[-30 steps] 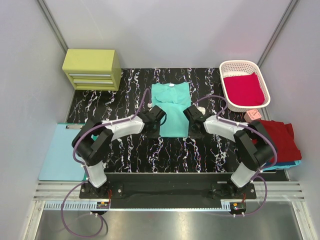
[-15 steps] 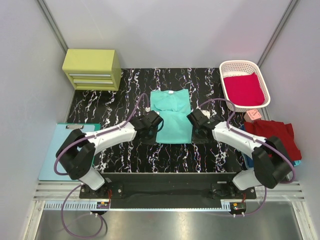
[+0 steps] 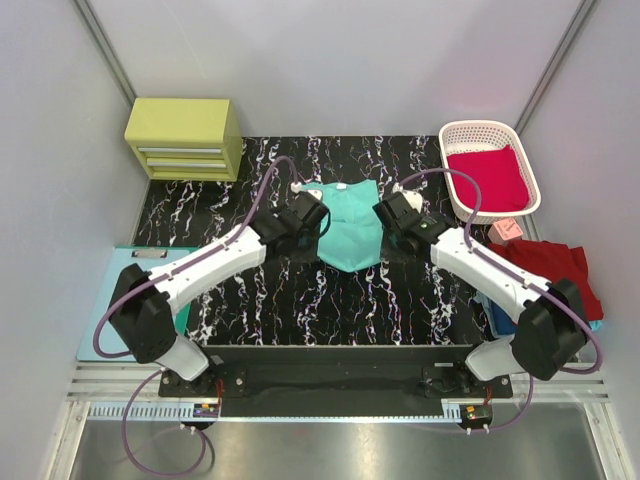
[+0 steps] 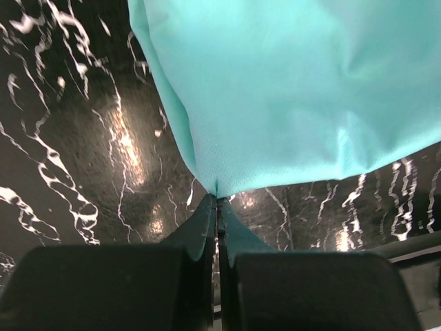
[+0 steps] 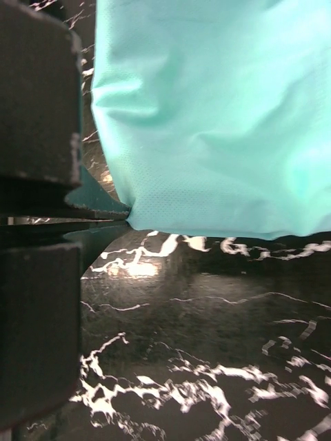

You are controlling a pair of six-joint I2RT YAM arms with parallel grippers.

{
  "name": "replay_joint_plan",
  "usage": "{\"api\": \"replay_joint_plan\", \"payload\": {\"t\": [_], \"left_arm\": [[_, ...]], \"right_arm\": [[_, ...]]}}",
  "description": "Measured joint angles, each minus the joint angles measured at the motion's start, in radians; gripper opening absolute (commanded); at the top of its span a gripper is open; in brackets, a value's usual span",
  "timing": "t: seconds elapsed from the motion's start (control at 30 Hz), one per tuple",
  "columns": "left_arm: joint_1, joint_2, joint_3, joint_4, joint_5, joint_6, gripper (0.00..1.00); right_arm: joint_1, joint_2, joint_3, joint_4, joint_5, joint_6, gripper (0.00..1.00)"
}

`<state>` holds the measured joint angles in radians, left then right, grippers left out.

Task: Fold and stack the t-shirts
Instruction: Fold the long partially folded tshirt into a neat square

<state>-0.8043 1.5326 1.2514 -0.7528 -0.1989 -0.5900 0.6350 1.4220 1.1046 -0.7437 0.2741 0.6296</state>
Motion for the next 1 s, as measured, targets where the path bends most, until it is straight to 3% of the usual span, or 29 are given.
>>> {"api": "replay_joint_plan", "payload": {"t": [0.47, 0.7, 1.0], "left_arm": [[0.169, 0.098, 0.222, -0.032, -0.061, 0.063, 0.00], [0.220, 0.227, 0.395, -0.031, -0.078, 0.105, 0.00], [0.268, 0.441, 0.628, -0.027, -0.116, 0.148, 0.00]], "right_arm": [[-0.080, 0.178, 0.286, -0.025, 0.093, -0.073, 0.00], [-0.174, 0.298, 0.464, -0.009, 0.117, -0.106, 0.00], [-0.194, 0.537, 0.658, 0.026, 0.175, -0.149, 0.00]]}}
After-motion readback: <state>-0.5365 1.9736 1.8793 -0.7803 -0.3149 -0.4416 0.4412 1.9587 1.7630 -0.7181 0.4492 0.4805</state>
